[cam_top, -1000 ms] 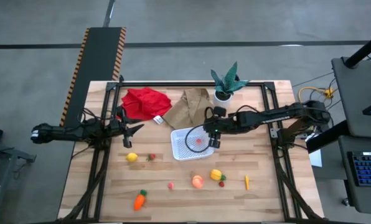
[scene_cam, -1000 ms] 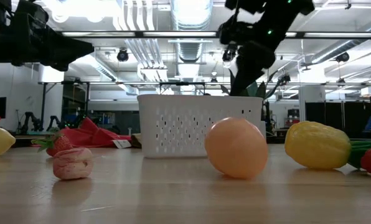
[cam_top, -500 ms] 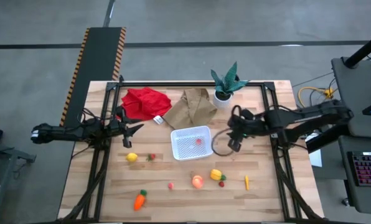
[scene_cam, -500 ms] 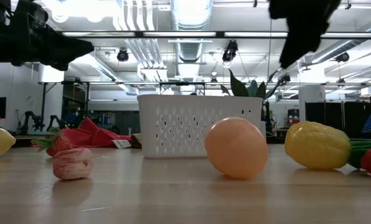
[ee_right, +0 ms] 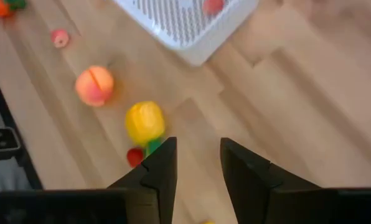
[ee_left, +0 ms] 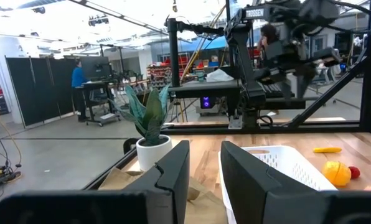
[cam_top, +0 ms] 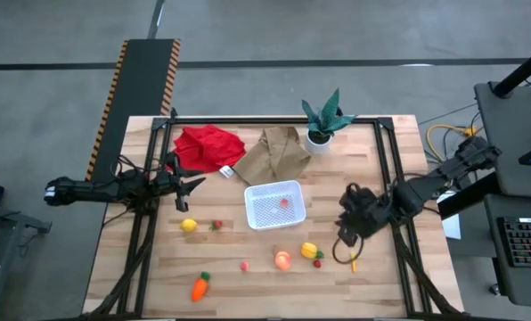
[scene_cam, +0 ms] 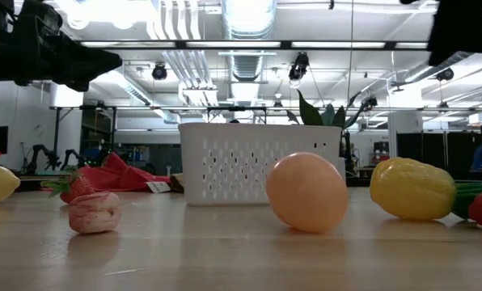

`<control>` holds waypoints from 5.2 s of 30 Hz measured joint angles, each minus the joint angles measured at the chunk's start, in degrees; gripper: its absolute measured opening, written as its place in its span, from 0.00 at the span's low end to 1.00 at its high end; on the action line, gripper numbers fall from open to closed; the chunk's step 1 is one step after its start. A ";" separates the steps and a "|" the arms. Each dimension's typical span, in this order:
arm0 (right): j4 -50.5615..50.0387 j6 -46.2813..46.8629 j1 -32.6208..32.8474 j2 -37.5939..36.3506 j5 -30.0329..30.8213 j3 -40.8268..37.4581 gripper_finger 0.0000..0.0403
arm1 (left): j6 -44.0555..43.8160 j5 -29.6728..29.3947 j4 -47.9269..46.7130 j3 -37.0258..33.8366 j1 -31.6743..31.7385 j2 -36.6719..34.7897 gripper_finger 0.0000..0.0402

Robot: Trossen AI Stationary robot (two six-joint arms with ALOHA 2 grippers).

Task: Pick and placing Produce into tupperware
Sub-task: Put the corn into the white bin

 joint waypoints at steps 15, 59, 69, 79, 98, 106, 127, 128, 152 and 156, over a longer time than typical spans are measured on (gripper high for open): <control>-0.08 32.58 13.55 10.34 -1.92 -0.01 0.27 | -0.05 0.82 0.30 0.00 0.02 0.03 0.20; 1.54 50.35 19.36 32.44 -9.00 0.01 0.52 | -0.09 0.87 0.21 0.00 0.02 0.05 0.20; 2.46 50.37 19.38 34.51 -8.99 0.21 0.50 | -0.17 0.88 0.08 0.00 0.00 0.10 0.20; 3.23 50.31 19.36 34.41 -9.12 0.17 0.37 | -0.24 1.07 0.10 0.00 0.00 0.07 0.20; 3.59 48.66 19.36 34.23 -9.42 0.03 0.15 | -0.22 1.11 0.13 0.00 0.00 0.08 0.20; 3.64 47.04 19.36 33.93 -9.62 -0.05 0.08 | -0.22 1.14 0.13 0.00 0.02 0.10 0.20; 3.62 42.26 18.50 30.22 4.19 -0.13 0.07 | -0.22 1.11 0.15 0.00 0.01 0.25 0.20; 3.64 41.64 18.20 30.15 4.60 -0.12 0.07 | -0.22 1.11 0.12 0.00 0.02 0.25 0.20; 7.15 18.79 6.15 23.18 20.29 0.00 0.07 | -0.22 1.11 0.11 0.00 0.02 0.45 0.20; 11.27 10.99 3.03 21.62 21.63 0.01 0.07 | -0.22 1.11 0.12 0.00 0.02 0.48 0.20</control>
